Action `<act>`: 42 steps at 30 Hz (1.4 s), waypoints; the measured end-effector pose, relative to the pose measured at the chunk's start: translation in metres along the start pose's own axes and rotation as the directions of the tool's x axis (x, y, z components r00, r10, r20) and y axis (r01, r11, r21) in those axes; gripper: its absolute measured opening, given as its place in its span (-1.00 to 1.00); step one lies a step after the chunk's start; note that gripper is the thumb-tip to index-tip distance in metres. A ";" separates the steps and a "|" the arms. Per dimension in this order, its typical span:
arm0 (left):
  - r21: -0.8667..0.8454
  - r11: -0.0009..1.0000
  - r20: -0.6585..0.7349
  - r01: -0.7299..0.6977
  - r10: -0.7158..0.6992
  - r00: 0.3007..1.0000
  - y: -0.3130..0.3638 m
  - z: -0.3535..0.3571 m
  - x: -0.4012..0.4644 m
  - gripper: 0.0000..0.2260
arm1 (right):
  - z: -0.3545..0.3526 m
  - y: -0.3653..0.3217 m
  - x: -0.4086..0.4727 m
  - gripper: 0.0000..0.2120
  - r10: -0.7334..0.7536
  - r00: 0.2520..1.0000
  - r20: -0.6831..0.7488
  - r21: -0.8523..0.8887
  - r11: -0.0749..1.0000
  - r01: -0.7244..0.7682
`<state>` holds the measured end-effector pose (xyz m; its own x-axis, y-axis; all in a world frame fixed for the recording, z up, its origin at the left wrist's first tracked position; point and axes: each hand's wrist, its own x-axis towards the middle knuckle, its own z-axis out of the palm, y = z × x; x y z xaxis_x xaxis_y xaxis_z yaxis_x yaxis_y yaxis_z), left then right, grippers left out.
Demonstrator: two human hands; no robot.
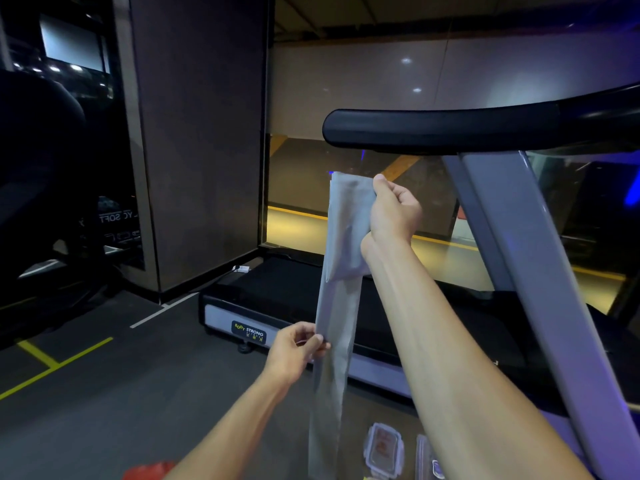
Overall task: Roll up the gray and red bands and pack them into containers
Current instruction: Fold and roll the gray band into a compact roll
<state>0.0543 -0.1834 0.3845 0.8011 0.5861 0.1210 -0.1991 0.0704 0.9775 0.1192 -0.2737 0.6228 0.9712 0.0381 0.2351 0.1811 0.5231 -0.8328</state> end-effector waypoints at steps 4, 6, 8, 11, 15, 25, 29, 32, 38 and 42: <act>-0.090 0.996 -0.020 0.028 -0.029 0.999 0.000 0.004 -0.003 -0.90 | 0.001 0.001 0.002 -0.87 -0.003 1.000 -0.005 0.004 1.000 0.003; -0.111 0.993 -0.047 0.047 -0.053 0.997 -0.003 0.006 -0.005 -0.87 | 0.002 0.000 0.004 -0.86 0.002 1.000 0.001 0.013 1.000 -0.002; -0.108 0.992 -0.074 0.058 -0.066 0.995 -0.006 0.008 -0.008 -0.90 | 0.002 -0.002 0.005 -0.86 0.008 1.000 0.009 0.014 1.000 -0.008; -0.117 0.988 -0.093 0.099 -0.110 0.990 -0.013 0.011 -0.013 -0.84 | 0.002 -0.002 0.005 -0.86 0.008 1.000 0.010 -0.001 1.000 -0.008; -0.173 0.977 -0.072 0.123 -0.137 0.988 -0.017 0.009 -0.017 -0.78 | 0.001 -0.004 0.004 -0.87 0.004 1.000 0.004 -0.012 1.000 -0.004; -0.273 0.936 -0.113 0.224 -0.262 0.958 -0.007 -0.016 0.014 -0.75 | -0.034 -0.010 -0.020 -0.86 0.045 0.994 0.103 -0.066 0.997 -0.038; -0.049 0.985 -0.166 0.163 -0.169 0.972 0.000 -0.030 0.027 -0.84 | -0.069 -0.002 -0.041 -0.88 0.118 0.968 0.221 -0.116 0.989 -0.094; 0.145 0.989 -0.071 -0.022 0.033 0.997 0.019 -0.035 0.034 -0.91 | -0.092 0.018 -0.057 -0.84 0.206 0.930 0.303 -0.177 0.972 -0.157; 0.377 0.881 0.122 -0.288 0.261 0.958 0.065 -0.045 0.048 -0.75 | -0.124 0.052 -0.072 -0.88 0.315 0.871 0.378 -0.208 0.945 -0.252; 0.413 0.847 0.126 -0.335 0.311 0.942 0.084 -0.048 0.053 -0.71 | -0.128 0.055 -0.072 -0.91 0.349 0.844 0.407 -0.152 0.937 -0.314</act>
<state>0.0526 -0.1080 0.4651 0.7638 0.4726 0.4397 -0.2034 -0.4703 0.8588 0.0791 -0.3572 0.4960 0.8197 0.5618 0.1116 -0.1122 0.3486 -0.9305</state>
